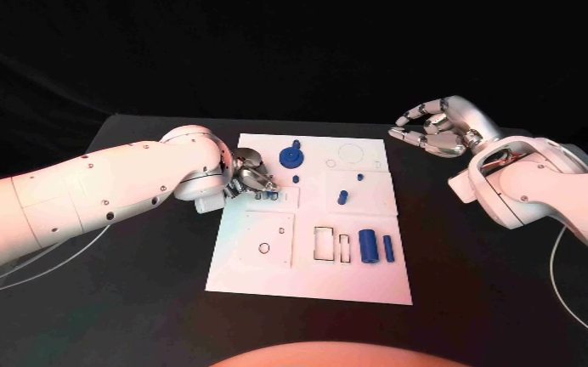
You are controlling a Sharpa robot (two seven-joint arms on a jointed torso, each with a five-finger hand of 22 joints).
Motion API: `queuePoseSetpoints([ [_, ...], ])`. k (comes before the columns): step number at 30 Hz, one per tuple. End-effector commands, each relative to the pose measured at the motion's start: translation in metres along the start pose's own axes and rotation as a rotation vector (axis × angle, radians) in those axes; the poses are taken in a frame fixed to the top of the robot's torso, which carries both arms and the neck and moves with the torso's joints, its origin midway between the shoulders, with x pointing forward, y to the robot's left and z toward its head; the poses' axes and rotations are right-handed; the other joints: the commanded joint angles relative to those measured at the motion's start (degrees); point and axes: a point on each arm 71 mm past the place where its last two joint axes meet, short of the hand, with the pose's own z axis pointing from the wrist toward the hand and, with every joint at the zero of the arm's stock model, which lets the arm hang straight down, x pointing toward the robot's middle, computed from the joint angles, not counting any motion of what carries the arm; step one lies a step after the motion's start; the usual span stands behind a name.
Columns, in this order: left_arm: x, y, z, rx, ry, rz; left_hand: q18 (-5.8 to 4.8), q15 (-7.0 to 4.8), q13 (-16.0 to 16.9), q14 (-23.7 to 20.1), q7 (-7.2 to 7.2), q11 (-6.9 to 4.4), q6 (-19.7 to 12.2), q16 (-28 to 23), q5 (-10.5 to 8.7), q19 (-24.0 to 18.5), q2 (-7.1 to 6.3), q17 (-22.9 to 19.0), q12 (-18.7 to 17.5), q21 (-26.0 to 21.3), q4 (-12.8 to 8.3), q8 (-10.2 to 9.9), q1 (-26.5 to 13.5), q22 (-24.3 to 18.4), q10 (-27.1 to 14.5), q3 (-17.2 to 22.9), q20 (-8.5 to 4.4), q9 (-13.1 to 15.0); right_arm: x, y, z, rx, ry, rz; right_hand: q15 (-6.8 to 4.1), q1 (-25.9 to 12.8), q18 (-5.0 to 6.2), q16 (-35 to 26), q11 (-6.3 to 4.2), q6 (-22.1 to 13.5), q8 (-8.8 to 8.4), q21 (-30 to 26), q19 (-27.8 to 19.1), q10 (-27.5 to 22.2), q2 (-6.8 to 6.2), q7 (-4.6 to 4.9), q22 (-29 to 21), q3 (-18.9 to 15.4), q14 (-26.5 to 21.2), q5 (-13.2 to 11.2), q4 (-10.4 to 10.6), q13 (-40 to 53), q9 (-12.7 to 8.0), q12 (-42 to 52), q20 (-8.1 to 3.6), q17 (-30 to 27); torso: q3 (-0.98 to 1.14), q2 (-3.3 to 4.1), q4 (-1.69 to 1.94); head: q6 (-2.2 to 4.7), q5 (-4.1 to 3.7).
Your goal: Assemble the parts on the task board
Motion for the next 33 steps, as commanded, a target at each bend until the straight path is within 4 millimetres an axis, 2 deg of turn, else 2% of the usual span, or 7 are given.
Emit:
queuePoseSetpoints([
  [1, 0.005, -0.002, 0.000, 0.013, 0.029, -0.033, -0.27, 0.26, 0.0, 5.4, -0.21, -0.07, 0.1, -0.3, 0.04, -0.2, 1.03, 13.0, 0.2, -0.2, -9.2, 0.4, 0.4, 0.1, 0.2, 9.3, 0.39, 0.1, 0.001, 0.000, 0.000, -0.005, 0.013, -0.011, -0.38, -0.3, 0.85, -0.2, -0.25, -0.3, 0.24, -0.2, 3.6, 1.7, 0.04, -0.12, 11.9, -0.3, 5.1, 0.2, 0.0, 10.2, 0.1, -0.2, -0.44, 10.0, 0.00, 0.00, -0.02, -0.05, 0.00],
  [14, -0.006, -0.009, -0.009, 0.029, 0.085, 0.011, -0.23, 0.31, 0.0, 5.5, -0.13, -0.02, 0.3, -0.2, 0.20, -0.3, 1.12, 13.2, 0.2, -0.3, -11.2, 0.2, 0.3, -0.1, 0.3, 10.7, 0.53, -0.1, 0.002, -0.001, 0.000, -0.002, 0.014, -0.012, -0.39, -0.3, 0.85, -0.2, -0.26, -0.3, 0.29, -0.2, 3.6, 1.8, 0.03, -0.13, 11.9, -0.3, 5.1, 0.4, 0.0, 10.3, 0.1, -0.2, -0.45, 10.0, 0.09, -0.05, 0.00, 0.08, 0.36],
  [21, -0.019, -0.023, -0.012, 0.029, 0.101, 0.103, -0.19, 0.33, 0.2, 5.6, -0.11, -0.02, 0.5, -0.1, 0.32, -0.4, 1.02, 13.4, 0.3, -0.3, -12.0, -0.1, 0.4, -0.2, 0.4, 11.0, 0.57, -0.2, 0.002, -0.001, 0.001, 0.000, 0.016, -0.012, -0.39, -0.3, 0.85, -0.2, -0.26, -0.3, 0.29, -0.2, 3.6, 1.8, 0.03, -0.13, 11.9, -0.3, 5.1, 0.4, 0.0, 10.3, 0.1, -0.2, -0.45, 10.0, 0.02, 0.00, -0.11, 0.30, 0.47],
  [26, -0.027, -0.030, -0.012, 0.017, 0.143, 0.162, -0.15, 0.34, 0.3, 5.6, -0.10, -0.01, 0.7, 0.0, 0.46, -0.5, 0.92, 13.5, 0.4, -0.5, -12.5, -0.2, 0.5, -0.5, 0.5, 11.2, 0.60, -0.3, 0.003, -0.001, 0.001, 0.000, 0.017, -0.012, -0.39, -0.3, 0.85, -0.2, -0.26, -0.3, 0.29, -0.2, 3.6, 1.8, 0.03, -0.13, 11.9, -0.3, 5.1, 0.4, 0.0, 10.3, 0.1, -0.2, -0.45, 10.0, 0.06, -0.01, -0.06, 0.33, 0.44],
  [28, -0.030, -0.033, -0.011, 0.008, 0.165, 0.184, -0.13, 0.35, 0.3, 5.6, -0.09, 0.00, 0.7, 0.1, 0.48, -0.6, 0.90, 13.6, 0.4, -0.5, -12.6, -0.2, 0.5, -0.6, 0.5, 11.2, 0.61, -0.3, 0.003, -0.001, 0.001, 0.001, 0.017, -0.012, -0.39, -0.3, 0.85, -0.2, -0.26, -0.3, 0.29, -0.2, 3.6, 1.8, 0.03, -0.13, 11.9, -0.3, 5.1, 0.4, 0.0, 10.3, 0.1, -0.2, -0.45, 10.0, 0.01, 0.03, -0.01, 0.51, 0.37],
  [30, -0.032, -0.035, -0.009, -0.004, 0.198, 0.213, -0.12, 0.36, 0.4, 5.7, -0.08, 0.01, 0.7, 0.1, 0.49, -0.6, 0.86, 13.7, 0.4, -0.5, -12.8, -0.3, 0.5, -0.6, 0.5, 11.3, 0.62, -0.3, 0.004, -0.001, 0.001, 0.000, 0.018, -0.012, -0.39, -0.3, 0.85, -0.2, -0.26, -0.3, 0.29, -0.2, 3.6, 1.8, 0.03, -0.13, 11.9, -0.3, 5.1, 0.4, 0.0, 10.3, 0.1, -0.2, -0.45, 10.0, -0.01, -0.03, 0.00, 0.39, 0.25],
  [33, -0.035, -0.039, -0.006, -0.018, 0.231, 0.244, -0.02, 0.38, 0.0, 5.7, -0.05, 0.03, 0.8, 0.2, 0.42, -0.8, 0.88, 13.8, 0.2, -0.8, -12.9, -0.4, 0.6, -1.1, 0.4, 11.3, 0.64, -0.4, 0.004, 0.000, 0.002, 0.000, 0.019, -0.012, -0.39, -0.3, 0.85, -0.2, -0.26, -0.3, 0.29, -0.2, 3.6, 1.8, 0.03, -0.13, 11.9, -0.3, 5.1, 0.4, 0.0, 10.3, 0.1, -0.2, -0.45, 10.0, 0.06, -0.06, -0.05, 0.59, 0.36],
])
